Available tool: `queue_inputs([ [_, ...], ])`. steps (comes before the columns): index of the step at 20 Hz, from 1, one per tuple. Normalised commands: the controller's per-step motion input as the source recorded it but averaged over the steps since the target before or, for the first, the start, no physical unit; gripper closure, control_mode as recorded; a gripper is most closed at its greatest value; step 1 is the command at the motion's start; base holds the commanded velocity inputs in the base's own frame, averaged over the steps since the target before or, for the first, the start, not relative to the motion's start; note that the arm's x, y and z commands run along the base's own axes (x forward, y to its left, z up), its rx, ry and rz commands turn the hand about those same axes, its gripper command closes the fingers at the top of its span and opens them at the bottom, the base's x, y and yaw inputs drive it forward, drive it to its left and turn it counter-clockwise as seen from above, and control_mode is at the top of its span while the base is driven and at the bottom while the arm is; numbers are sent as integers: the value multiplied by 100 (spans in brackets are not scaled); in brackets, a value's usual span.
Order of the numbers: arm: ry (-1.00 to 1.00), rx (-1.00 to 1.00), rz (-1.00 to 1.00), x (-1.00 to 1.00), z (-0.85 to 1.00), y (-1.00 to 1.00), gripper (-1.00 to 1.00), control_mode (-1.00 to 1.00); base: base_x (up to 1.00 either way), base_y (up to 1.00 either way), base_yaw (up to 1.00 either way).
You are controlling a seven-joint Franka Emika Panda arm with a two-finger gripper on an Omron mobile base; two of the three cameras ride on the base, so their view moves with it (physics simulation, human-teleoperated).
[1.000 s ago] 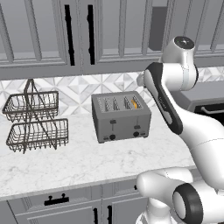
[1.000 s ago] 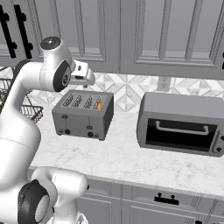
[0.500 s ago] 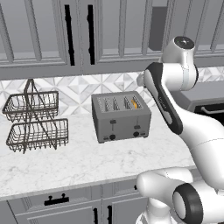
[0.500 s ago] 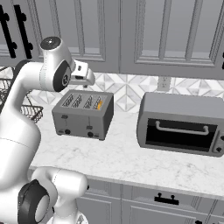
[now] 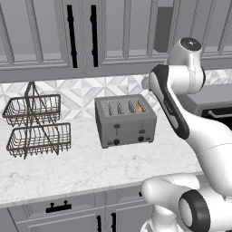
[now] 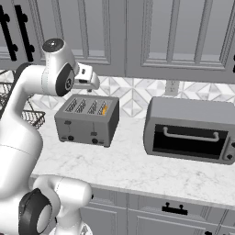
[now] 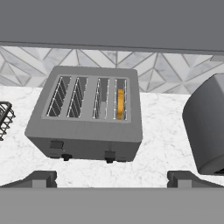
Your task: Start the toaster. Once the lever pops up, take the bread to the plate on the dining counter.
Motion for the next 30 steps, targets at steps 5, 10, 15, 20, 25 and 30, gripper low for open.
queue_inputs([
  [5, 0, 0, 0, 0, 0, 0, -100, -100, 0, 0, 0],
  [10, 0, 0, 0, 0, 0, 0, -100, -100, 0, 0, 0],
  [15, 0, 0, 0, 0, 0, 0, -100, -100, 0, 0, 0],
  [20, 0, 0, 0, 0, 0, 0, -100, -100, 0, 0, 0],
  [25, 0, 0, 0, 0, 0, 0, -100, -100, 0, 0, 0],
  [30, 0, 0, 0, 0, 0, 0, -100, -100, 0, 0, 0],
])
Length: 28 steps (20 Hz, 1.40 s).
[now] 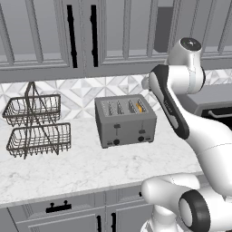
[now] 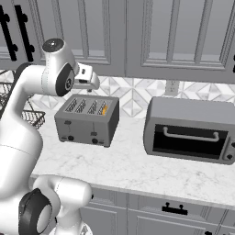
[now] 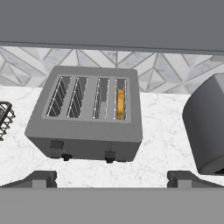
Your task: Start the toaster. Once the lever pops up, take the bread to the plate on the dining counter.
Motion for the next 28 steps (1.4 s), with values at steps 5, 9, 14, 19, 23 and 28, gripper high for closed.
queue_inputs([
  [5, 0, 0, 0, 0, 0, 0, -100, -100, 0, 0, 0],
  [9, 0, 0, 0, 0, 0, 0, -100, -100, 0, 0, 0],
  [14, 0, 0, 0, 0, 0, 0, -100, -100, 0, 0, 0],
  [19, 0, 0, 0, 0, 0, 0, -100, -100, 0, 0, 0],
  [23, 0, 0, 0, 0, 0, 0, -100, -100, 0, 0, 0],
  [28, 0, 0, 0, 0, 0, 0, -100, -100, 0, 0, 0],
])
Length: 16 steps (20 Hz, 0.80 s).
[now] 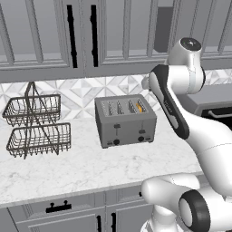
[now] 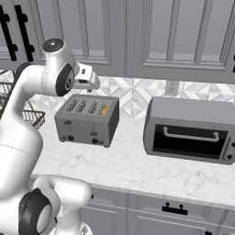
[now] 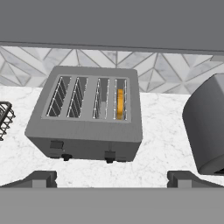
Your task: Start the toaster. Once the lever pops up, take the bread to the plate on the dining counter.
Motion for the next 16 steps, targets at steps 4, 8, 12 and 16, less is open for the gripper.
queue_inputs([
  [4, 0, 0, 0, 0, 0, 0, -100, -100, 0, 0, 0],
  [8, 0, 0, 0, 0, 0, 0, -100, -100, 0, 0, 0],
  [12, 0, 0, 0, 0, 0, 0, -100, -100, 0, 0, 0],
  [16, 0, 0, 0, 0, 0, 0, -100, -100, 0, 0, 0],
])
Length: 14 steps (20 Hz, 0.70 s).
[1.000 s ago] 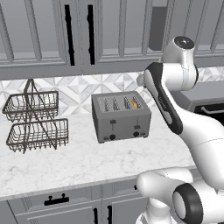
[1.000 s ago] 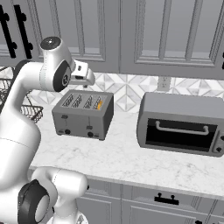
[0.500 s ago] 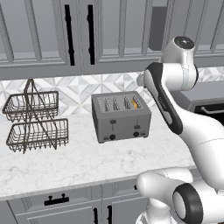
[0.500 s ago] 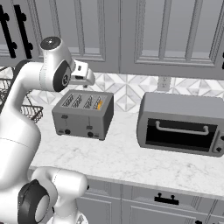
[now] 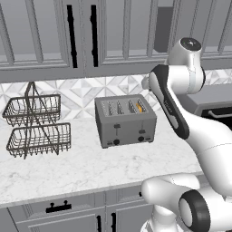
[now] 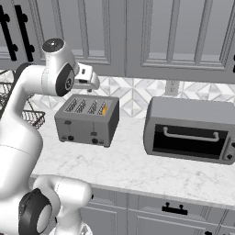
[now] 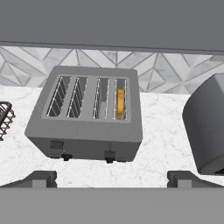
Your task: Start the toaster. Once the lever pops up, take the bread to the plate on the dining counter.
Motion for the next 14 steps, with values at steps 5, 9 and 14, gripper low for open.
queue_inputs([
  [5, 0, 0, 0, 0, 0, 0, -100, -100, 0, 0, 0],
  [9, 0, 0, 0, 0, 0, 0, -100, -100, 0, 0, 0],
  [14, 0, 0, 0, 0, 0, 0, -100, -100, 0, 0, 0],
])
